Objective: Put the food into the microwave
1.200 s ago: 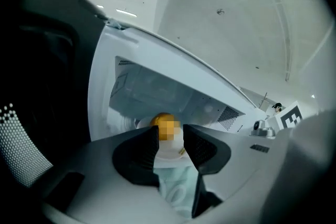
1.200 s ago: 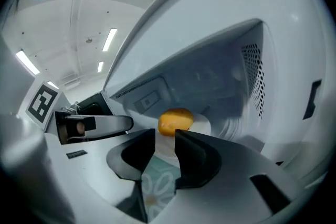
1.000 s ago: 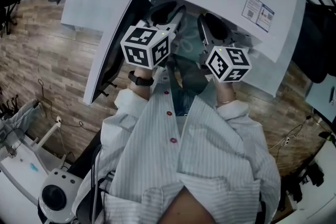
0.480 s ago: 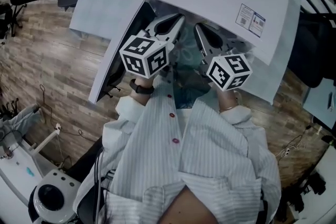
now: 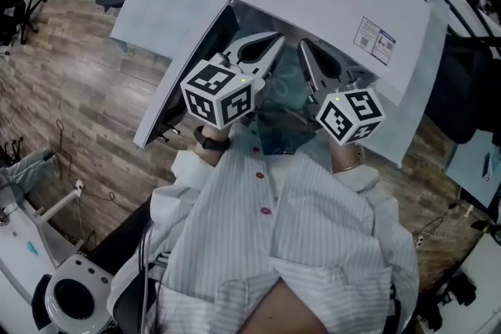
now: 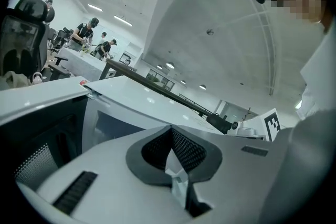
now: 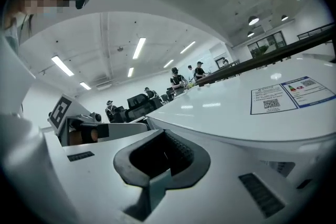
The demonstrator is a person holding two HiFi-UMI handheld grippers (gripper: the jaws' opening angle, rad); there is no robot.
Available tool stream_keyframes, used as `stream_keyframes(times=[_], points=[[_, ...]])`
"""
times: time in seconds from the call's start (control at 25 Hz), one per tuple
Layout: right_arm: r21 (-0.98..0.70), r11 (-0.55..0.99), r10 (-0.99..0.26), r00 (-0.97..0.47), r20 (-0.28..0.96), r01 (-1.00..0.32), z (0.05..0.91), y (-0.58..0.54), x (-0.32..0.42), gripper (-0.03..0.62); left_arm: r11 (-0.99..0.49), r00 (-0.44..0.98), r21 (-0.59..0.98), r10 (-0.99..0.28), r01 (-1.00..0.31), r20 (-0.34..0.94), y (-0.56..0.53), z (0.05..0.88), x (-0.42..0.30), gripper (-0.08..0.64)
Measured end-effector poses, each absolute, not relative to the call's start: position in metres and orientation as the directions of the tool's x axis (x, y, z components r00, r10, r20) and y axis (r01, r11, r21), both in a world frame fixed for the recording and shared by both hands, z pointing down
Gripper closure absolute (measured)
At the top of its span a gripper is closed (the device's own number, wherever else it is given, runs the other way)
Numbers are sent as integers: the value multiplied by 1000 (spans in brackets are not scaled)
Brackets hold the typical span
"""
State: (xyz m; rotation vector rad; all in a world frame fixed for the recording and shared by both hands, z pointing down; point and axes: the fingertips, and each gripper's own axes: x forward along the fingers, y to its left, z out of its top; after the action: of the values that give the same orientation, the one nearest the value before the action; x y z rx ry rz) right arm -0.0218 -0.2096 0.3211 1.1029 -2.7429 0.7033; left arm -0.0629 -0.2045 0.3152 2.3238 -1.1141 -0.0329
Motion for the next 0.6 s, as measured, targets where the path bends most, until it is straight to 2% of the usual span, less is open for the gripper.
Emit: stream_keyframes(times=[0.32, 0.6], points=[[-387, 637, -642, -737, 213, -667, 303, -207, -16, 560, -526, 636, 428, -754, -735, 164, -203, 297, -58, 551], [-392, 615, -667, -716, 205, -685, 302, -208, -3, 560, -542, 667, 450, -724, -709, 178, -206, 300, -46, 551]])
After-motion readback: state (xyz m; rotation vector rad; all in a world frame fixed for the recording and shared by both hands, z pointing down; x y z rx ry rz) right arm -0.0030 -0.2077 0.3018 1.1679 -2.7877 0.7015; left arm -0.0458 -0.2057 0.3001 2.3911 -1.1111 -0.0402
